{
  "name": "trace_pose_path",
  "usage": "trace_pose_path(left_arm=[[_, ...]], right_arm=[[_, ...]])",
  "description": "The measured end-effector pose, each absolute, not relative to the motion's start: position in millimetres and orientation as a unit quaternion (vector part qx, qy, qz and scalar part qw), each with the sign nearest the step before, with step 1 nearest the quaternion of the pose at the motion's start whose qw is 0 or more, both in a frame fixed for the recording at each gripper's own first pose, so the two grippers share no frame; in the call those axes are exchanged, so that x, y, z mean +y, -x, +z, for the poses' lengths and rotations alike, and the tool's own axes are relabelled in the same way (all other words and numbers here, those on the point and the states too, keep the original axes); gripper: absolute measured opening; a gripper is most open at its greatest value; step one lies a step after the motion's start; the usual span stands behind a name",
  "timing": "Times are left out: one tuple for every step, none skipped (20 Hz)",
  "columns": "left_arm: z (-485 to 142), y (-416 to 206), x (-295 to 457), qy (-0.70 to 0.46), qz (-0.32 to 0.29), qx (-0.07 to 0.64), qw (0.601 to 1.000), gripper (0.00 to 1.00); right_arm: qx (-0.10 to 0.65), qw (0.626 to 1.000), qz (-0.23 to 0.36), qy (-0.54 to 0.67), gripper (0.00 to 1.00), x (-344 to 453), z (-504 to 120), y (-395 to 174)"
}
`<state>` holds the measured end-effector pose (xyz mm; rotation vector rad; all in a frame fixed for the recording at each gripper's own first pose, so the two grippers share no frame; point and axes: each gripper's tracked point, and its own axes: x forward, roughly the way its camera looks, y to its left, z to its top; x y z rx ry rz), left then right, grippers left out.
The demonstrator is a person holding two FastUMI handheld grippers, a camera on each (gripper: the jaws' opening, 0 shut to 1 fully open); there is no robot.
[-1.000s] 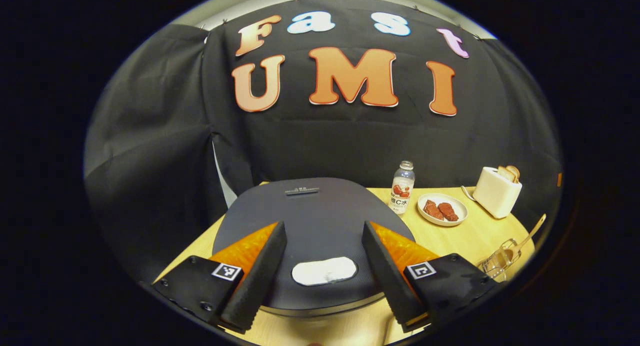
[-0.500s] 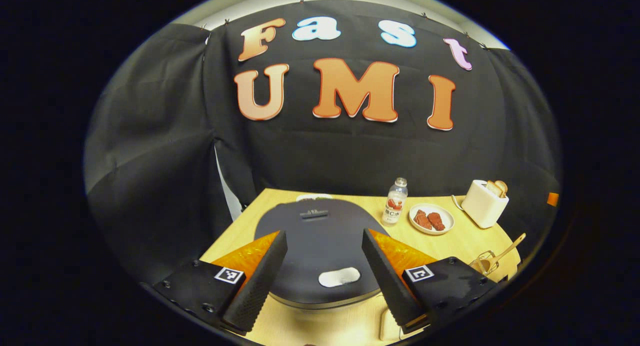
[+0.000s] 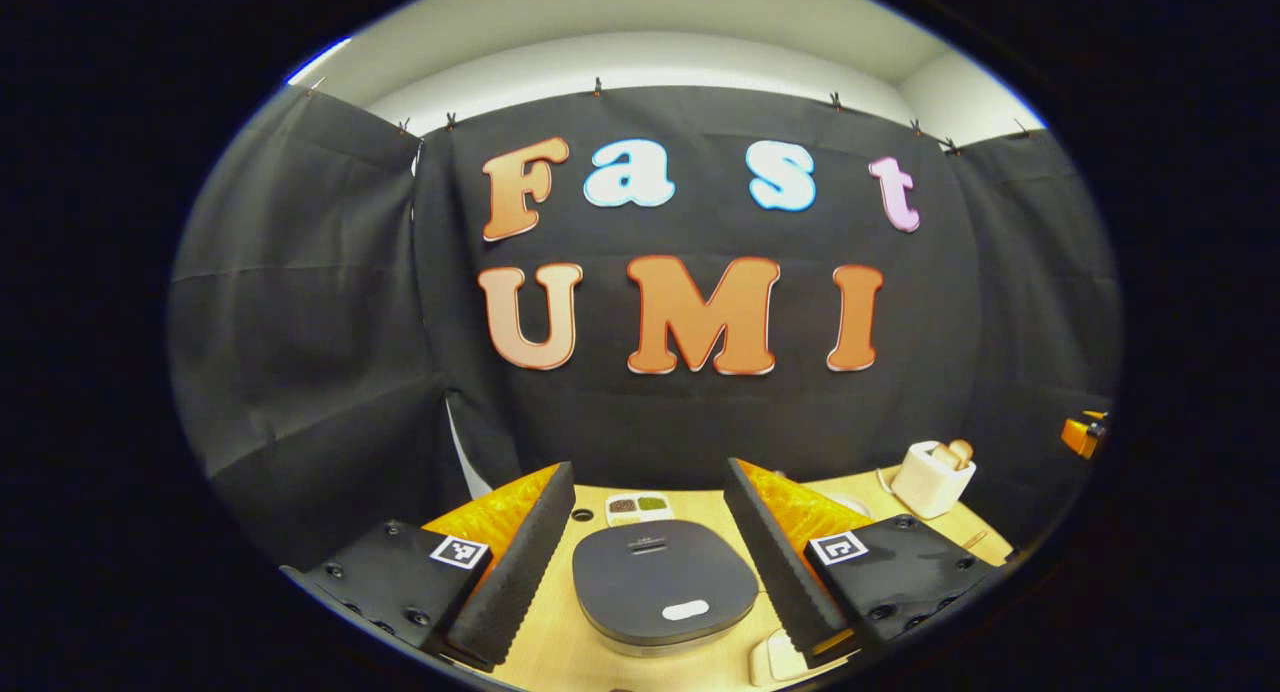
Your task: Close the left gripper, press the button to open the rice cooker; take a wooden spoon from the chopstick holder with the right hand, scoop a spoonful of rice and pour it into the rice cooker, then put the wooden spoon back into the chopstick holder.
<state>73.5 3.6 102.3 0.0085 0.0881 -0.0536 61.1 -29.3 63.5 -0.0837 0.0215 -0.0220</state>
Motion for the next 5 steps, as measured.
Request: trace_pose_path(left_arm=[[111.5,-68.5,3.0,-0.004,-0.029,0.034,0.999,1.00],[118.3,-64.5,2.3,-0.007,-0.028,0.026,0.999,1.00],[120.3,-61.4,2.7,-0.012,-0.028,0.020,0.999,1.00],[121.8,-59.8,2.2,-0.015,-0.028,0.017,0.999,1.00],[120.1,-58.5,1.3,-0.015,-0.027,0.017,0.999,1.00]], right_arm=[[0.004,0.999,-0.007,0.041,0.95,-27.4,70.8,-59.9],[-0.001,0.999,-0.002,0.039,0.95,-25.1,75.7,-59.8],[-0.006,0.999,0.003,0.038,0.95,-21.9,80.3,-59.4],[-0.011,0.999,0.006,0.039,0.95,-20.7,82.8,-58.9],[-0.014,0.999,0.008,0.041,0.95,-20.4,84.3,-58.1]])
